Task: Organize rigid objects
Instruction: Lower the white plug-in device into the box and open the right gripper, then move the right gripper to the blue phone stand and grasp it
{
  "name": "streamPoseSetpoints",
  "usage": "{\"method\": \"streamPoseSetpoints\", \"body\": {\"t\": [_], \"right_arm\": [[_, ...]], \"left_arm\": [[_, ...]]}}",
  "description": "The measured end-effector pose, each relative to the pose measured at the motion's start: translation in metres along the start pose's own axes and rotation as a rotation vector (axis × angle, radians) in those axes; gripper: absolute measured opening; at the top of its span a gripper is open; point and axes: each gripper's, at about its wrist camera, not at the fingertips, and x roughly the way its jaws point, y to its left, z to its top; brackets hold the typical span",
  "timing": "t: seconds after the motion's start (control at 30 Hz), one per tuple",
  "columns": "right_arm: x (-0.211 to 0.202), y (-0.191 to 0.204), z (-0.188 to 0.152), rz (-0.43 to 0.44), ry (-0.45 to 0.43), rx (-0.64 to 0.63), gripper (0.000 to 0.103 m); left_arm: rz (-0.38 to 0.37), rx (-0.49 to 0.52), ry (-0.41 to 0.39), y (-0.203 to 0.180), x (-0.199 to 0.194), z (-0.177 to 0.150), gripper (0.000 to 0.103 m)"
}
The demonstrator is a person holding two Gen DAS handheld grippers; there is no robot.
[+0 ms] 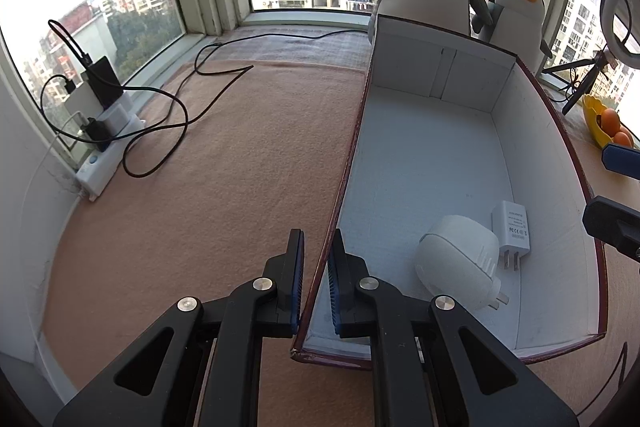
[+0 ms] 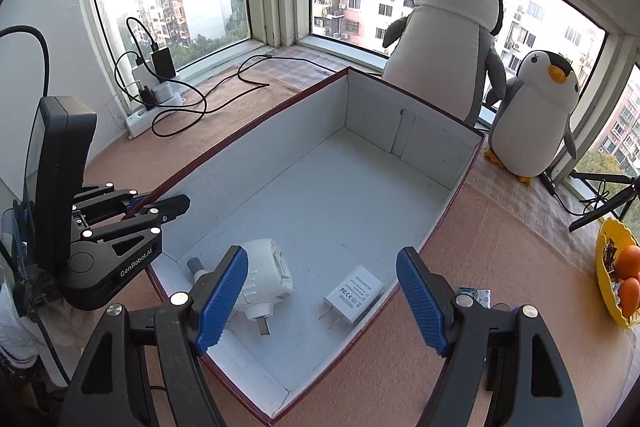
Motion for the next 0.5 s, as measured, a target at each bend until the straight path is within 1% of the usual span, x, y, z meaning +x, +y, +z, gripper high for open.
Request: {"method": "streamPoseSetpoints", "body": {"t": [0.2, 0.33, 0.5], "right_arm": [[-0.018, -0.032, -0.016, -0.016, -0.020, 0.089, 0.073], [-0.034, -0.065, -0.036, -0.052, -0.030, 0.170, 0.073], [-0.049, -0.115, -0.065, -0.106, -0.019, 0.280, 0.073]], "left_arm": [[0.001, 0.003, 0.004, 0.000, 0.000, 0.001, 0.010], [-0.001, 0.006, 0.012, 0.000, 0.001, 0.001, 0.010], [0.001, 0.006, 0.017, -0.001, 0.001, 0.002, 0.010]]}}
